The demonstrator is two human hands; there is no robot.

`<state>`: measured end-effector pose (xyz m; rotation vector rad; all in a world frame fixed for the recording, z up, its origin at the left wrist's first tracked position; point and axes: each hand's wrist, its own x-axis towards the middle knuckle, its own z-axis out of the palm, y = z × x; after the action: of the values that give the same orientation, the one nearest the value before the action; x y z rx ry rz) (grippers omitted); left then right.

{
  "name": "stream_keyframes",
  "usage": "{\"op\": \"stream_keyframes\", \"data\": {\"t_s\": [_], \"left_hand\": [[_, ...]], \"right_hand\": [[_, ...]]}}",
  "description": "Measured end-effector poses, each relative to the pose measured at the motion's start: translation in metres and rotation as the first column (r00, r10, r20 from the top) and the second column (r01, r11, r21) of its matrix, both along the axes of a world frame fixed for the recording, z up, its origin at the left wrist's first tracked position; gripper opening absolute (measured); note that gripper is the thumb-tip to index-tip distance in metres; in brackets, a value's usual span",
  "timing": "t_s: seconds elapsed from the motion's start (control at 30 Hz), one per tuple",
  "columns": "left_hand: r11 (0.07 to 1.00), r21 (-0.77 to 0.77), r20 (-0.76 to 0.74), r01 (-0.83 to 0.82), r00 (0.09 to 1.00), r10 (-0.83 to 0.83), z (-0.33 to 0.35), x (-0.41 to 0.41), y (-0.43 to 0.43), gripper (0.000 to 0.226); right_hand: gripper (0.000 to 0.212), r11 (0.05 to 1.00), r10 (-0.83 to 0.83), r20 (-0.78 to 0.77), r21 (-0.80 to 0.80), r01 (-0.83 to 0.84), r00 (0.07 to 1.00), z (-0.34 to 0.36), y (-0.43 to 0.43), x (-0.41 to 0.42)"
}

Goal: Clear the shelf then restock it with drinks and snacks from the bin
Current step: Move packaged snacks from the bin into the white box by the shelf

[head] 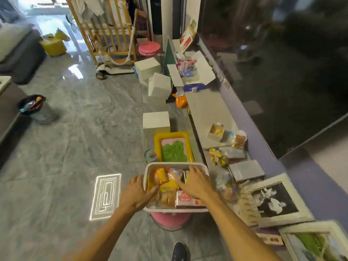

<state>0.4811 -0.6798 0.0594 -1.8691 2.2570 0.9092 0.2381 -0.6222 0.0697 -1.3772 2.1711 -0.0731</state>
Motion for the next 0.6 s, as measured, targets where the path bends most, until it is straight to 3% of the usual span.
{"op": "stream_keyframes", "data": {"t_s": [0.17, 0.37, 0.5, 0.6], "left_hand": [[0.994, 0.052, 0.053, -0.094, 0.994, 0.091, -0.127, -0.005, -0.009, 0.102], [0.992, -0.022, 0.050, -0.128, 0.990, 0.129, -0.247, -0.020, -0.023, 0.099], [0.982, -0.137, 0.126, -0.128, 0.981, 0.145, -0.286, -0.027, -0.026, 0.085], [0.983, -0.174, 0.185, -0.065, 0.978, 0.097, -0.304, -0.030, -0.024, 0.079]], "right_hand": [[0.105, 0.992, 0.047, 0.083, 0.115, -0.056, 0.995, -0.126, -0.058, 0.029], [0.111, 0.988, 0.110, -0.074, 0.117, -0.101, 0.991, -0.284, -0.116, 0.048], [0.103, 0.989, 0.145, -0.234, 0.074, -0.131, 0.961, -0.321, -0.127, 0.066], [0.081, 0.996, 0.084, -0.284, 0.009, -0.085, 0.955, -0.329, -0.131, 0.078]]}}
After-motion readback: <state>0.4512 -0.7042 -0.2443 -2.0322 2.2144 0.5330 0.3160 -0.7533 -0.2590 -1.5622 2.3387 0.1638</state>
